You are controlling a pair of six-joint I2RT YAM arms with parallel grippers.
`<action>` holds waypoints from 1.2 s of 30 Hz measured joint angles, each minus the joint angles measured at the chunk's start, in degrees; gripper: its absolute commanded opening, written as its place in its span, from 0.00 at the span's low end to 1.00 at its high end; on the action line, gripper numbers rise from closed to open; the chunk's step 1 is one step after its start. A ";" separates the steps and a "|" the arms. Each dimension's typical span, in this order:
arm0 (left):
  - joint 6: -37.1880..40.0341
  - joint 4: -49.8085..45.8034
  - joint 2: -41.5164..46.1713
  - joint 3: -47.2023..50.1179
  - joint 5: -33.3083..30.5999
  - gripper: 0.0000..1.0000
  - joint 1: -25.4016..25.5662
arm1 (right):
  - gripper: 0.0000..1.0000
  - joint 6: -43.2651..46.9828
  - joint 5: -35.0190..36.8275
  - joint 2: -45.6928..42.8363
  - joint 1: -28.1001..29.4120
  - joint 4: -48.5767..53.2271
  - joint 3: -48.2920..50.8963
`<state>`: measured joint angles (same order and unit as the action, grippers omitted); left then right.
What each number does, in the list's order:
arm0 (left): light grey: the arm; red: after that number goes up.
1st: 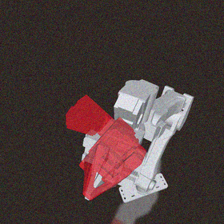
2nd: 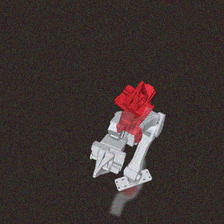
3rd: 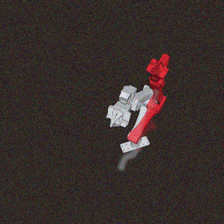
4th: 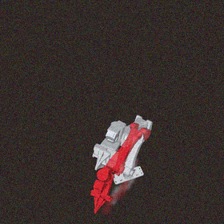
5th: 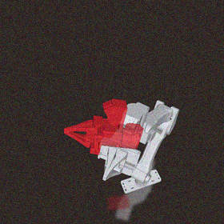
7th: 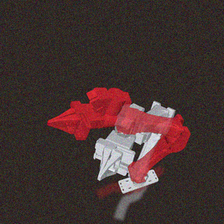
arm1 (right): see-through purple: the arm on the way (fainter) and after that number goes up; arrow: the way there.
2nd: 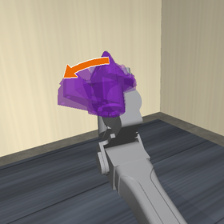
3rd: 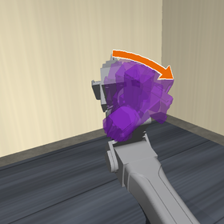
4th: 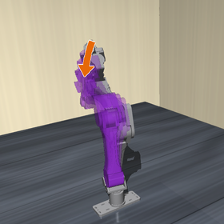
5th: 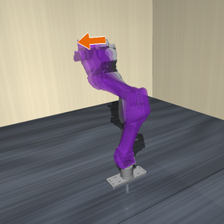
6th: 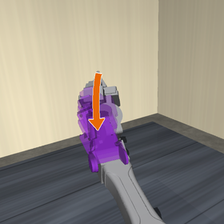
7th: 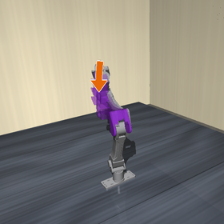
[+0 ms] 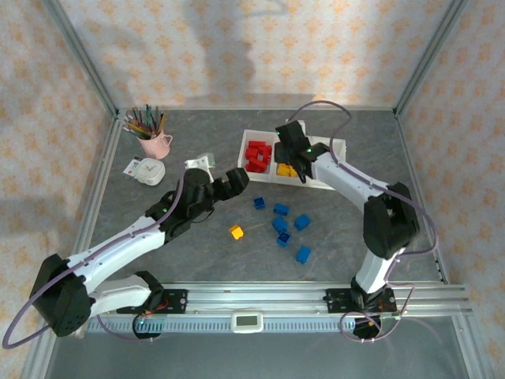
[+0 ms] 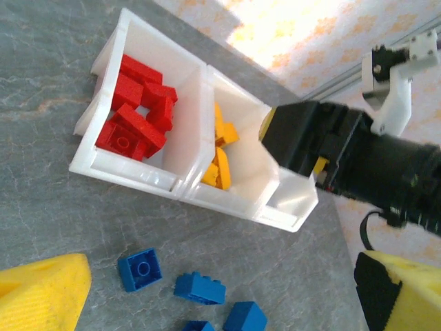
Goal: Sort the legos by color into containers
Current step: Pick up the lego from the bottom-center of the table.
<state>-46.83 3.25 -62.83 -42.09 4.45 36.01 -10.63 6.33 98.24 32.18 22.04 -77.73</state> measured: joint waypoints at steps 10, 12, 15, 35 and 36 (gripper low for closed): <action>-1.22 -8.98 12.37 5.22 -5.81 0.99 0.00 | 0.65 -0.17 -5.77 -7.67 12.46 0.22 10.71; -2.01 -11.41 15.08 6.73 -6.97 0.99 0.00 | 0.67 -0.33 -6.86 -7.76 16.06 0.22 12.50; -3.34 -14.56 19.15 8.98 -8.48 0.99 0.00 | 0.69 -1.05 -7.91 -7.76 21.16 0.26 14.73; -10.78 -29.75 36.59 15.06 -15.50 0.99 0.00 | 0.71 -4.96 -4.63 5.25 31.93 -3.78 15.72; -10.82 -29.77 36.57 15.26 -15.47 0.99 0.00 | 0.70 -4.83 -4.63 5.77 31.63 -4.11 15.37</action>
<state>-57.65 -26.52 -26.26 -26.83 -11.03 36.01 -15.46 1.69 104.01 63.81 17.93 -62.37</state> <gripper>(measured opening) 0.992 0.726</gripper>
